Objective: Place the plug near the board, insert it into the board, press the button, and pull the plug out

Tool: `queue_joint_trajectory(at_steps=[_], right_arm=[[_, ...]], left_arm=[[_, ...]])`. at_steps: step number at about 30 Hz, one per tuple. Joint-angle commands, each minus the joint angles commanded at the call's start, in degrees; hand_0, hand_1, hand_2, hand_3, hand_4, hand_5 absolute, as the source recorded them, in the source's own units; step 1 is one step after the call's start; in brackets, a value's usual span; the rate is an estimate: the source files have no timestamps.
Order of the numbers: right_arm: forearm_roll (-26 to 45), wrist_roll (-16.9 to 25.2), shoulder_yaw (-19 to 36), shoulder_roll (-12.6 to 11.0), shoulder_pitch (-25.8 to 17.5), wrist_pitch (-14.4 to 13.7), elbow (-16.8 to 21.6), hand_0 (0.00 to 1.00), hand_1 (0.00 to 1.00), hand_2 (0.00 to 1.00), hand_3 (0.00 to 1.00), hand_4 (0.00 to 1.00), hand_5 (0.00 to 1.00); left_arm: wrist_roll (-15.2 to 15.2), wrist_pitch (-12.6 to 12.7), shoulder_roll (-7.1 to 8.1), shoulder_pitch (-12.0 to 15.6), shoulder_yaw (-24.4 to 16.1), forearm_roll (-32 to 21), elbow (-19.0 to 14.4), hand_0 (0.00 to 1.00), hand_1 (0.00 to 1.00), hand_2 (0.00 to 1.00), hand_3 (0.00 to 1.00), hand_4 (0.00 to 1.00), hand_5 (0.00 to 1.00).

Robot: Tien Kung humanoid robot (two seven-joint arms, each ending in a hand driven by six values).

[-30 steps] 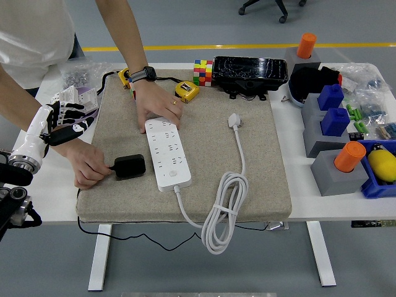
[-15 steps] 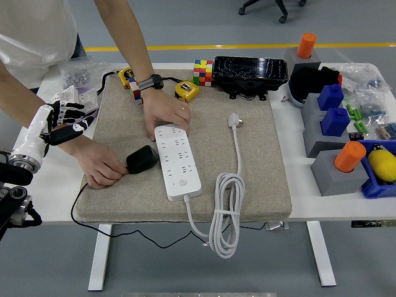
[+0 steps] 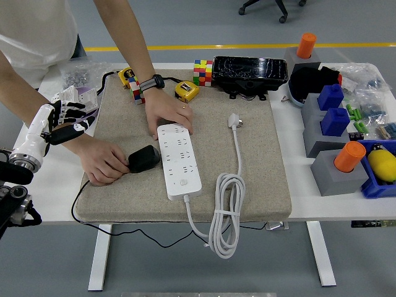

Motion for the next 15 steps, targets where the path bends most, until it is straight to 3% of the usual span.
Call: queue_joint_trajectory(at_steps=[15], right_arm=[[0.0,0.0,-0.3,-0.1,-0.4,0.0,0.1,0.674,0.685,0.685,0.596,0.988,0.544]], left_arm=[[0.0,0.0,-0.21,0.6,-0.5,0.0,-0.3,0.669,0.663,0.586,0.591,0.809,0.207]])
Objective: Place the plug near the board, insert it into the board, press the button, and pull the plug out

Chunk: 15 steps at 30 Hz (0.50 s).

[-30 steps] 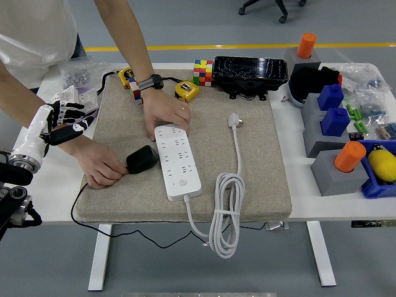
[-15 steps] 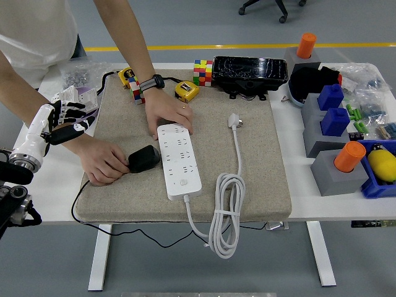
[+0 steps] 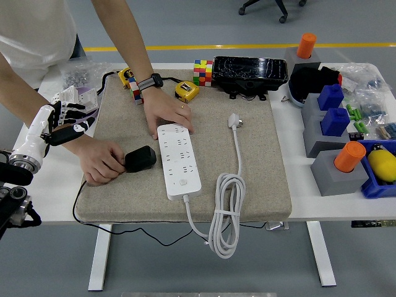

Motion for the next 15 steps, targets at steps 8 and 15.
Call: queue_joint_trajectory(at_steps=[8,15], right_arm=[[-0.1,0.0,0.1,0.0,-0.2,0.1,0.1,0.672,0.684,0.686,0.596,0.987,0.544],[-0.1,0.0,0.2,-0.1,-0.2,0.0,0.3,0.674,0.684,0.686,0.596,0.987,0.545]], left_arm=[[0.0,0.0,0.03,-0.1,-0.1,0.0,-0.1,0.668,0.662,0.586,0.591,0.808,0.209],[0.1,-0.1,0.07,0.0,-0.1,0.1,-0.1,0.668,0.662,0.585,0.591,0.808,0.209]])
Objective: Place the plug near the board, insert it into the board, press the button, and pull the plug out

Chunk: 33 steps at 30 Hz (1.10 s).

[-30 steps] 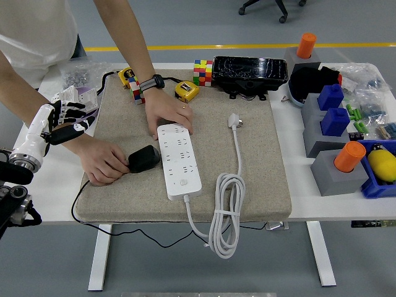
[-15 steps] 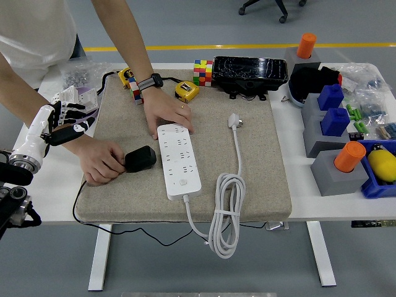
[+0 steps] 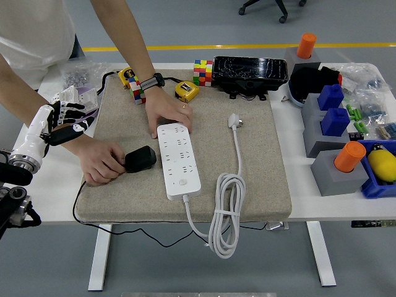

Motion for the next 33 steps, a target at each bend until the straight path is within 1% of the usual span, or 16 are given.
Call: queue_joint_trajectory(at_steps=[11,21,25,33], right_arm=[[-0.1,0.0,0.2,0.0,0.2,0.0,0.6,0.674,0.684,0.686,0.597,0.987,0.545],[-0.3,-0.1,0.6,0.0,0.4,0.0,0.5,0.674,0.684,0.685,0.598,0.987,0.544],[-0.5,-0.1,0.7,-0.2,1.0,0.0,1.0,0.674,0.683,0.685,0.597,0.988,0.545],[-0.4,0.0,0.6,-0.4,1.2,0.0,1.1,0.675,0.684,0.685,0.597,0.988,0.545]], left_arm=[[0.1,-0.1,0.05,-0.3,0.1,0.0,-0.1,0.668,0.662,0.585,0.591,0.809,0.21],[0.3,-0.1,-0.23,-0.7,0.1,-0.1,-0.2,0.667,0.662,0.587,0.59,0.809,0.209],[0.3,-0.2,-0.12,-1.2,-0.1,-0.1,-0.4,0.669,0.662,0.587,0.59,0.809,0.21],[0.3,-0.3,-0.03,-1.3,-0.2,-0.1,-0.1,0.669,0.662,0.587,0.59,0.809,0.211]])
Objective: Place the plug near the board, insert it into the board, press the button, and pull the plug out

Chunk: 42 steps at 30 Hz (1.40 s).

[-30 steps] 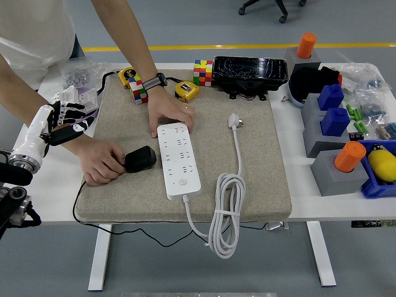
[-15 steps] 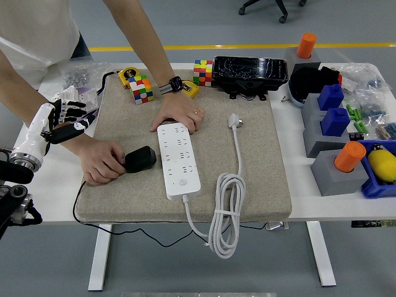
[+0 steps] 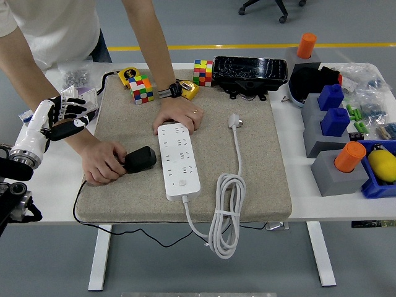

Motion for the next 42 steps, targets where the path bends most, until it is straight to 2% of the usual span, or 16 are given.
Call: queue_joint_trajectory(at_steps=[42], right_arm=[[0.2,0.0,0.1,0.3,0.3,-0.1,0.0,0.674,0.683,0.685,0.599,0.988,0.543]], left_arm=[[0.2,-0.4,-0.22,-0.5,0.0,0.4,-0.2,0.666,0.663,0.59,0.591,0.81,0.213]])
